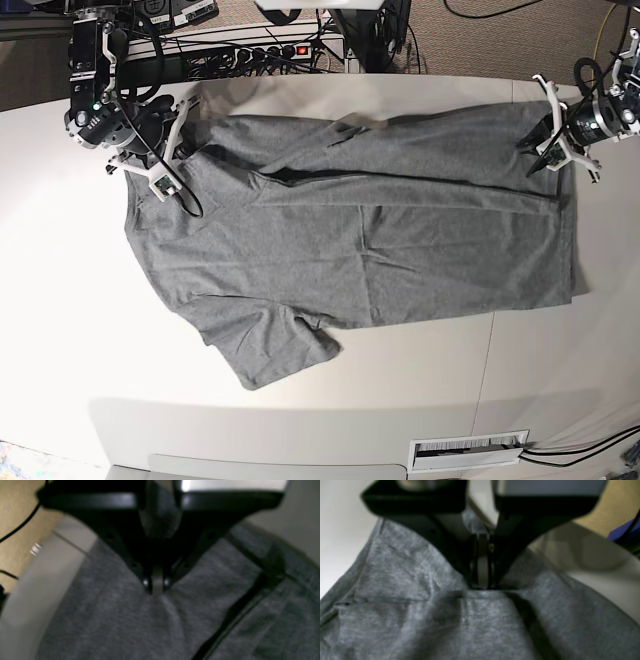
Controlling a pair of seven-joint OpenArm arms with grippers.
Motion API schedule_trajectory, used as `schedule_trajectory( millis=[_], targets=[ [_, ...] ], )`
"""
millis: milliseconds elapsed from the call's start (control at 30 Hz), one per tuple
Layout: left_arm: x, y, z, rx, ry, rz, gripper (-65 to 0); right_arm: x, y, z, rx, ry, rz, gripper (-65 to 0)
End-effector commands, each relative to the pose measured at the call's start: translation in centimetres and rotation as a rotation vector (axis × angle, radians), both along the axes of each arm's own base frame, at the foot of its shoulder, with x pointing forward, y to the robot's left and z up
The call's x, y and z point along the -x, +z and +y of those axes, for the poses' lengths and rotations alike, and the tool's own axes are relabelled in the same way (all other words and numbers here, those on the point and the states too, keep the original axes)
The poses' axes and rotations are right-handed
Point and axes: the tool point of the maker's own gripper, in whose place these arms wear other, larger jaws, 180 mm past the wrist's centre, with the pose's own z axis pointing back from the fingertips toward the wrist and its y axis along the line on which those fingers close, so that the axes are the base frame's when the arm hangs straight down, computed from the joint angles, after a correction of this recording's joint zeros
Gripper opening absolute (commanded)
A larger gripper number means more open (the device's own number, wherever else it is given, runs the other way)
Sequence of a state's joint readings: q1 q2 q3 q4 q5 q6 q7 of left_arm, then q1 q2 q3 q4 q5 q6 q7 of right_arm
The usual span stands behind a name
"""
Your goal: Fold the T-shirt properly
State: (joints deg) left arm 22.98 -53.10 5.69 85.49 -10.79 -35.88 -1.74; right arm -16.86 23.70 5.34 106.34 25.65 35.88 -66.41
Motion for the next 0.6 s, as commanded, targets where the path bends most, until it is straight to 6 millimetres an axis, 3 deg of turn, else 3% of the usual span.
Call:
schedule_trajectory(
  millis=[0, 200, 367, 567],
  targets=[
    [6.4, -4.1, 5.4, -0.341, -0.121, 0.242, -65.0, 0.9, -0.2, -0.7, 0.033, 0.009, 0.041, -65.0],
    [7.1, -3.5, 5.7, -0.361, -0.156, 0.250, -65.0, 2.7, -0.7, -0.8, 0.032, 0.013, 0.130, -65.0],
    [7.1, -3.5, 6.3, -0.390, -0.175, 0.249, -65.0, 4.8, -1.2, -2.4, 0.085, 0.028, 0.191, -65.0],
    [7.2, -3.2, 7.0, -0.407, -0.192, 0.259, -65.0, 5.4, -0.4, -3.4, 0.130, 0.060, 0.192, -65.0]
  ],
)
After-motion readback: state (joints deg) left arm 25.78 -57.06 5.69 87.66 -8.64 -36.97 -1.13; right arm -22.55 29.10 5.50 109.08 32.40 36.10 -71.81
